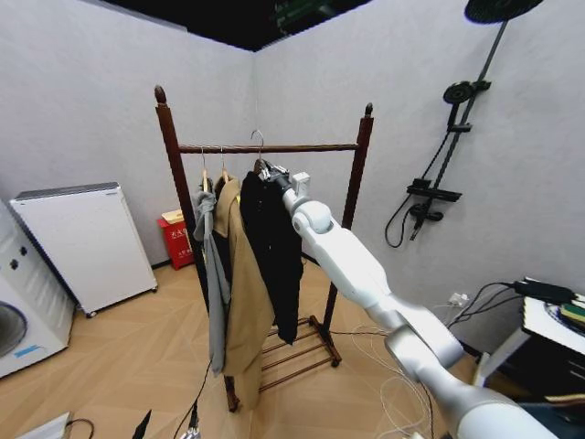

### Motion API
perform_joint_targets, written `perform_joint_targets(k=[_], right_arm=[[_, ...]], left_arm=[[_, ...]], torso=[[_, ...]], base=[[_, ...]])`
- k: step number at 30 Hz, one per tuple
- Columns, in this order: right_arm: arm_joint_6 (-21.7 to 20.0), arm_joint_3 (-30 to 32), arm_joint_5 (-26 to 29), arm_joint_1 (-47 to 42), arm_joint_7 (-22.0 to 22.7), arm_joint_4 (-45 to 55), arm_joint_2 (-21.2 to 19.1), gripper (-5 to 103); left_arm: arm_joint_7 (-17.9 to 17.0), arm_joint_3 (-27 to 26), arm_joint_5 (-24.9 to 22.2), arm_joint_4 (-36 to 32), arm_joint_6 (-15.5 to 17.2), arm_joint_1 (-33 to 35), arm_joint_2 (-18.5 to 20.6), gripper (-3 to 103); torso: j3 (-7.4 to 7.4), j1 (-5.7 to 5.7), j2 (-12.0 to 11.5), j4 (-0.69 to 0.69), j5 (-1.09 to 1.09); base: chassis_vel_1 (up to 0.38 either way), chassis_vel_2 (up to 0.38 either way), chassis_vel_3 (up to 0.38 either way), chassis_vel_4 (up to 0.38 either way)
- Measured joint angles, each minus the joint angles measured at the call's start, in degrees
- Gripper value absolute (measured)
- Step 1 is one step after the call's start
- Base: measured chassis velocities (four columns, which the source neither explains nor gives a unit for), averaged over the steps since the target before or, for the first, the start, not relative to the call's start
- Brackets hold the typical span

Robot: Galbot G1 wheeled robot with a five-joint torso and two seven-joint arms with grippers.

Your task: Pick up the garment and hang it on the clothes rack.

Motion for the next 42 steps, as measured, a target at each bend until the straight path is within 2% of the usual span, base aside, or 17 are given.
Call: perform_joint_targets(k=[9,15,18,19,20,22,23,24,25,26,28,29,31,36,38,40,42], right_arm=[[-2.80,0.02,0.42,-1.85,-0.10,-1.25,1.12,6],[-4.99,-0.16,2.81,-5.51,1.08,5.10,-1.24,25],[-5.66,0.96,4.63,-9.43,2.22,14.61,-4.56,41],[-5.66,0.96,4.63,-9.43,2.22,14.61,-4.56,41],[-5.74,2.54,5.29,-11.92,2.38,19.24,-7.03,46],[-5.74,3.21,5.29,-12.90,2.42,20.70,-7.95,52],[-5.84,5.72,5.14,-16.17,2.45,25.44,-12.07,57],[-5.84,5.72,5.14,-16.17,2.45,25.44,-12.07,57],[-6.26,8.06,5.29,-18.95,2.64,29.14,-15.89,62],[-6.26,8.06,5.29,-18.95,2.64,29.14,-15.89,62],[-8.17,16.18,6.88,-31.29,4.00,41.62,-24.95,80],[-8.17,16.18,6.88,-31.29,4.00,41.62,-24.95,80],[-10.16,22.67,9.61,-43.75,6.82,51.43,-28.39,90],[-11.47,29.77,10.93,-57.76,10.15,61.67,-29.57,98],[-11.41,36.62,7.51,-74.33,12.75,70.11,-28.17,100],[-11.00,37.91,6.10,-78.44,12.81,71.44,-27.34,100],[-6.89,40.57,-0.05,-89.85,12.08,73.90,-24.00,100]], left_arm=[[-0.01,-0.01,0.00,0.00,0.00,0.00,0.00,100],[0.01,-0.01,0.00,-0.01,0.00,-0.01,0.00,100],[0.03,0.00,0.00,0.00,0.00,0.00,0.00,100],[0.03,0.00,0.00,0.00,0.00,0.00,0.00,100],[0.02,0.00,0.00,0.00,0.00,0.00,0.00,100],[0.03,0.01,0.00,0.00,0.00,-0.01,0.00,100],[0.02,0.01,0.00,0.00,0.00,0.00,0.00,100],[0.02,0.01,0.00,0.00,0.00,0.00,0.00,100],[0.00,-0.02,0.00,0.00,0.00,0.00,0.00,100],[0.00,-0.02,0.00,0.00,0.00,0.00,0.00,100],[0.01,0.00,0.00,0.00,0.01,0.00,0.00,100],[0.01,0.00,0.00,0.00,0.01,0.00,0.00,100],[0.03,0.01,0.00,-0.01,0.01,-0.01,0.00,100],[0.02,0.01,0.00,0.00,0.00,0.00,0.00,100],[0.01,0.01,0.00,0.00,0.00,0.00,0.00,100],[0.00,-0.01,0.00,0.00,0.00,0.00,0.00,100],[0.01,-0.01,0.00,0.00,0.00,0.00,0.00,100]], torso=[[-0.02,-0.01,0.01,0.02,0.01],[-0.01,-0.01,0.02,0.03,0.00],[-0.01,-0.01,0.01,0.04,0.01],[-0.01,-0.01,0.01,0.04,0.01],[-0.02,-0.02,0.02,0.05,-0.01],[-0.02,-0.02,0.02,0.03,0.00],[0.00,-0.01,0.01,0.07,0.01],[0.00,-0.01,0.01,0.07,0.01],[-0.01,-0.01,0.01,0.04,0.01],[-0.01,-0.01,0.01,0.04,0.01],[-0.02,-0.01,0.01,-0.06,0.03],[-0.02,-0.01,0.01,-0.06,0.03],[-0.01,-0.01,0.01,-0.01,0.07],[-0.03,-0.03,0.02,0.03,-0.01],[-0.02,-0.02,0.02,0.05,-0.01],[-0.02,-0.02,0.02,0.04,-0.01],[-0.02,-0.02,0.01,0.02,0.01]], base=[[0.000,0.000,0.000,0.000],[0.000,0.000,0.000,0.000],[0.000,0.000,0.000,0.000],[0.000,0.000,0.000,0.000],[0.000,0.000,0.000,0.000],[0.000,0.000,0.000,0.000],[0.000,0.000,0.000,0.000],[0.000,0.000,0.000,0.000],[0.000,0.000,0.000,0.000],[0.000,0.000,0.000,0.000],[0.000,0.000,0.000,0.000],[0.000,0.000,0.000,0.000],[0.000,0.000,0.000,0.000],[0.000,0.000,0.000,0.000],[0.000,0.000,0.000,0.000],[0.000,0.000,0.000,0.000],[0.000,0.000,0.000,0.000]])
